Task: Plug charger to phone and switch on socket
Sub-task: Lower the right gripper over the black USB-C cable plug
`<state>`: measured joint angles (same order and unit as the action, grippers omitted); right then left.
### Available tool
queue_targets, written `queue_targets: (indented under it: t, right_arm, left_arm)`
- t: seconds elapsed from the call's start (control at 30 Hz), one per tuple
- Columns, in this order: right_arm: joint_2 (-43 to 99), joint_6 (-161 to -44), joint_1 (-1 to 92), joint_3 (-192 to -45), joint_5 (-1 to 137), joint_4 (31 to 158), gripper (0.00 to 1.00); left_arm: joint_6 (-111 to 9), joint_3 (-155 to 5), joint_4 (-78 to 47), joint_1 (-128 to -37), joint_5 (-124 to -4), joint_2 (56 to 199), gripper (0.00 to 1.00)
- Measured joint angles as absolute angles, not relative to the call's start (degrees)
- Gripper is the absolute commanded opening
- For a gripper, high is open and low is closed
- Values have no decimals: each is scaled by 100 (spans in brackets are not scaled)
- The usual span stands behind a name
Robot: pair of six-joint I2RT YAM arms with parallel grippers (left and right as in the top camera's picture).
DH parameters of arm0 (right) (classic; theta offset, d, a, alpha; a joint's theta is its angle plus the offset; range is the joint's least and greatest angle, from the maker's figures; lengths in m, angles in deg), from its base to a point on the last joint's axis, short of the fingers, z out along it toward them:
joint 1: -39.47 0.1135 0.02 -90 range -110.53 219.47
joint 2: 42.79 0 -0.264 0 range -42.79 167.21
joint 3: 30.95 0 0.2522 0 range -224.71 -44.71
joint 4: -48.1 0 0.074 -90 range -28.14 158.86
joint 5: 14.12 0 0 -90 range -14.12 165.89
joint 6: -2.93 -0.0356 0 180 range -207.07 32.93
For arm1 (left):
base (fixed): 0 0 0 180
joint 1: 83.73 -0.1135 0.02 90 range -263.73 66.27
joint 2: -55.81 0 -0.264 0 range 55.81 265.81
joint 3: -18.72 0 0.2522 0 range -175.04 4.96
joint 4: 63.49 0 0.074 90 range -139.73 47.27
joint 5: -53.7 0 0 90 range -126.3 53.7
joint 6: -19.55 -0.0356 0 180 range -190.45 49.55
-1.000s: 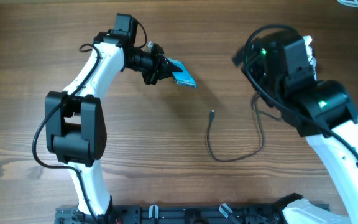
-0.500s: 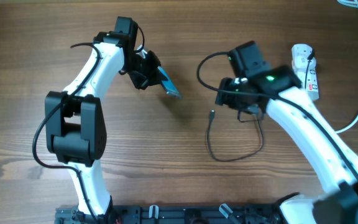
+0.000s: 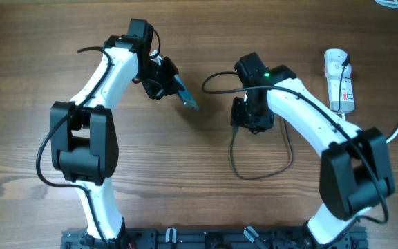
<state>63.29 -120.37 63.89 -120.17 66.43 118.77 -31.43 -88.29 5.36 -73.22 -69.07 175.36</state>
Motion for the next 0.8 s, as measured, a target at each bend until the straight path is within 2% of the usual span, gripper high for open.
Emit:
queue_targets:
  t: [0.1,0.6,0.8]
  right_arm:
    - [6508,-12022,6389,-12017,6621,11802,37]
    - [6828,-12107,6617,-12017,6591,11663,37]
    - [7110,-12129,6617,-12017,6722,11615,32]
  left_arm:
    - [-3143,-8829,536,-7322,-6907,17536,4]
    - [-3143,-8829,536,-7322,-6907,17536,4]
    - [-3143,-8829,566,-7322,-6907,17538,4]
